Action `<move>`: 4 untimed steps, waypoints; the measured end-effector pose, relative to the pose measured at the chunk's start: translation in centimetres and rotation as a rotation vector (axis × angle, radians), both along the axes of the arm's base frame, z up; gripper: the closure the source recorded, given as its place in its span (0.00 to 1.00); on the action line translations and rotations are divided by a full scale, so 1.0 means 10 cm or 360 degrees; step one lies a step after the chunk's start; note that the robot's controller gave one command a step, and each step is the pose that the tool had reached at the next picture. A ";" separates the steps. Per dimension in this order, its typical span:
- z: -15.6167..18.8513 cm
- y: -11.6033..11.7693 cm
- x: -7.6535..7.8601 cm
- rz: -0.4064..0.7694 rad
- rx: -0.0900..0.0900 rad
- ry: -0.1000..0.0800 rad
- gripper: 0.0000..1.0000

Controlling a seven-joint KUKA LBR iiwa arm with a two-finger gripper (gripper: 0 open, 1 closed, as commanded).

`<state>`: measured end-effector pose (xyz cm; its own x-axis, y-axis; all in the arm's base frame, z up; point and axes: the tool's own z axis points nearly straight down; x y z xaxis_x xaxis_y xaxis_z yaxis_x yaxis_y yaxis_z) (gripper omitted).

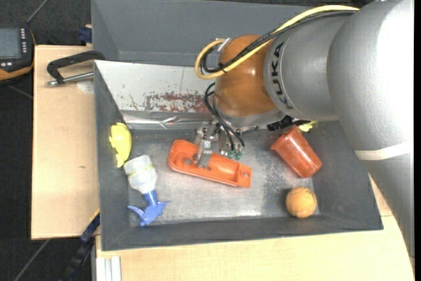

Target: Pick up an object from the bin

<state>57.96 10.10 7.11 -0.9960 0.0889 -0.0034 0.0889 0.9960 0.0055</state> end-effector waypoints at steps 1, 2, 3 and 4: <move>0.00 0.01 0.14 -0.0081 -0.0001 -0.0005 1.00; 0.33 -0.12 0.11 -0.0012 0.0002 -0.0004 1.00; 0.29 -0.34 0.16 0.0025 0.0001 -0.0015 1.00; 0.55 -0.45 0.10 0.0019 0.0000 0.0008 1.00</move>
Offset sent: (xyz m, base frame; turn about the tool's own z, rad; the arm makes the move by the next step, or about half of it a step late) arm 0.0096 -0.0188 0.0426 -0.0047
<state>58.95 5.65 12.62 -0.9970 0.0769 0.0013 0.0769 0.9970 0.0050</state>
